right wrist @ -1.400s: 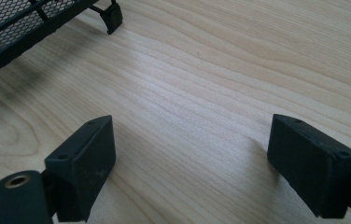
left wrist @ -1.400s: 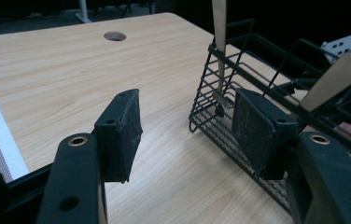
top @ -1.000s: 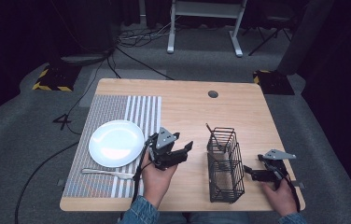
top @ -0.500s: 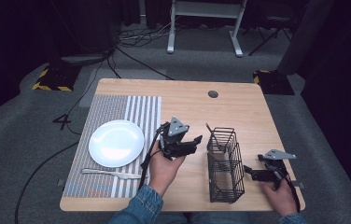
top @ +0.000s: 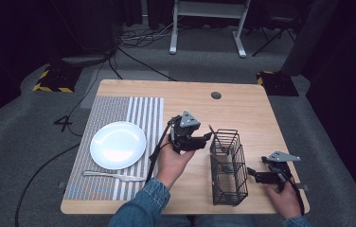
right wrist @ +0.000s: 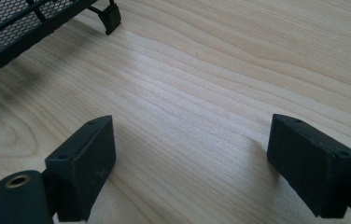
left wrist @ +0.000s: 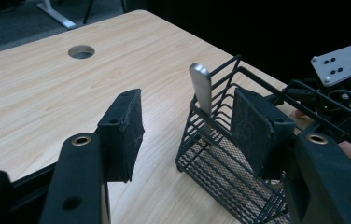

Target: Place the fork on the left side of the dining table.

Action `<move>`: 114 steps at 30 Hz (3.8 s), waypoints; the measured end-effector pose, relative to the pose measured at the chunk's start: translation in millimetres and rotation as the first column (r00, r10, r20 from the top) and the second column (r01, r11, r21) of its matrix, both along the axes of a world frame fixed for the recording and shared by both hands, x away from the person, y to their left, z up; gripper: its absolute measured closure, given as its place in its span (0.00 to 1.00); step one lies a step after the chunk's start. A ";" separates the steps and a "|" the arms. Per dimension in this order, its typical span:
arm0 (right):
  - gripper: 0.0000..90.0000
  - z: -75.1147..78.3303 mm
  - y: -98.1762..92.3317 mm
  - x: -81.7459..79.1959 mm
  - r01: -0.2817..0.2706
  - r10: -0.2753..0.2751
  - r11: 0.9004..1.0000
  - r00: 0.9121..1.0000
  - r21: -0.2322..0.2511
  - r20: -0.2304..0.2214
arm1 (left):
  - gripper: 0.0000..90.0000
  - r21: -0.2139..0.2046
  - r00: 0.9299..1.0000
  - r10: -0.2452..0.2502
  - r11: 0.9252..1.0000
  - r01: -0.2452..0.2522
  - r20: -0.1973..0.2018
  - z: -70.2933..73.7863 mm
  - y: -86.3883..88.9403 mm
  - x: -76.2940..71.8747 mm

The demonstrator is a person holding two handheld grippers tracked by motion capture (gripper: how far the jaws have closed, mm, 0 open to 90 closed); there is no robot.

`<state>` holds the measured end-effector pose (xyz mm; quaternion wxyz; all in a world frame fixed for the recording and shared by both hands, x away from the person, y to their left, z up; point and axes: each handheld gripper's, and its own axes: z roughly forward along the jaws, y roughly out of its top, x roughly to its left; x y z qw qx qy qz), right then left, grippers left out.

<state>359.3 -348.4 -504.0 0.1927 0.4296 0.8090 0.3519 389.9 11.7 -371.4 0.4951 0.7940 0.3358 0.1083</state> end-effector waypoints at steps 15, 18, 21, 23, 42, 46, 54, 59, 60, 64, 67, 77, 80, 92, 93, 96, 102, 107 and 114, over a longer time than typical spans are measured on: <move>0.17 0.0 0.0 0.0 0.000 0.000 1.000 1.000 0.000 0.000 | 0.72 -0.021 0.997 -0.048 0.999 0.047 -0.059 -0.9 -11.3 13.8; 0.17 0.0 0.0 0.0 0.000 0.000 1.000 1.000 0.000 0.000 | 0.77 0.002 0.997 -0.039 0.999 0.039 -0.069 -1.1 -14.4 15.7; 0.17 0.0 0.0 0.0 0.000 0.000 1.000 1.000 0.000 0.000 | 0.83 0.008 0.997 -0.043 0.999 0.044 -0.070 -0.5 -15.4 16.2; 0.17 0.0 0.1 0.0 0.001 -0.001 1.000 1.000 0.000 0.000 | 0.85 0.021 0.997 -0.038 0.999 0.040 -0.070 1.4 -17.5 15.7; 0.17 0.0 0.0 0.0 0.000 0.000 1.000 1.000 0.000 0.000 | 0.96 0.001 0.996 -0.071 0.997 0.071 -0.048 19.0 -21.0 6.4; 0.17 0.0 0.0 0.0 0.000 0.000 1.000 1.000 0.000 0.000 | 0.96 0.000 0.996 -0.082 0.997 0.083 -0.033 28.6 -20.6 3.7; 0.17 0.0 -0.2 -0.3 0.000 0.000 1.000 1.000 0.000 0.000 | 0.96 0.018 0.993 -0.117 0.993 0.118 -0.031 45.7 -20.6 1.1; 0.17 0.1 -0.3 -0.4 0.000 0.000 1.000 1.000 0.000 0.000 | 0.96 0.034 0.991 -0.135 0.990 0.136 -0.018 61.6 -19.2 -3.1; 0.17 0.1 -0.3 -0.4 0.000 0.000 1.000 1.000 0.000 0.000 | 0.96 0.035 0.990 -0.141 0.989 0.142 -0.019 66.0 -18.6 -4.2; 0.17 0.1 -0.3 -0.4 0.000 0.000 1.000 1.000 0.000 0.000 | 0.96 0.045 0.988 -0.155 0.987 0.156 -0.013 78.5 -16.5 -7.6; 0.17 0.0 -0.4 -0.3 0.000 0.000 1.000 1.000 0.001 0.000 | 0.96 0.050 0.988 -0.157 0.986 0.157 -0.011 85.7 -14.5 -9.1; 0.18 0.1 -0.5 -0.1 -0.002 0.002 1.000 1.000 0.002 -0.001 | 0.96 0.048 0.988 -0.157 0.986 0.157 -0.010 104.5 -2.7 -9.5; 0.18 0.1 -0.5 -0.1 -0.002 0.002 1.000 1.000 0.002 -0.001 | 0.96 0.047 0.989 -0.148 0.988 0.148 -0.004 109.5 2.3 -9.9; 0.17 0.1 -0.6 -0.6 0.002 -0.002 1.000 1.000 0.001 -0.001 | 0.96 0.043 0.996 -0.093 0.995 0.093 0.004 128.3 32.3 -6.6; 0.18 0.1 -0.6 -0.6 0.002 -0.002 1.000 1.000 0.001 -0.001 | 0.96 0.044 0.996 -0.086 0.995 0.086 0.007 129.0 35.3 -5.7; 0.17 0.1 -0.6 -0.6 0.002 -0.002 1.000 1.000 0.001 -0.001 | 0.96 0.049 0.998 -0.065 0.997 0.065 0.012 131.2 44.3 -3.8; 0.17 0.1 -0.6 -0.6 0.005 -0.005 1.000 1.000 0.001 0.000 | 0.96 0.047 1.000 -0.019 0.999 0.018 0.010 133.5 61.0 3.0; 0.17 0.1 -0.5 -0.4 0.011 -0.011 1.000 1.000 0.002 0.000 | 0.96 0.055 0.999 0.026 0.998 -0.027 0.018 134.1 77.4 13.2; 0.17 0.0 -0.5 -0.1 0.018 -0.018 1.000 1.000 0.001 0.000 | 0.96 0.054 0.994 0.102 0.993 -0.103 0.029 135.6 102.8 30.5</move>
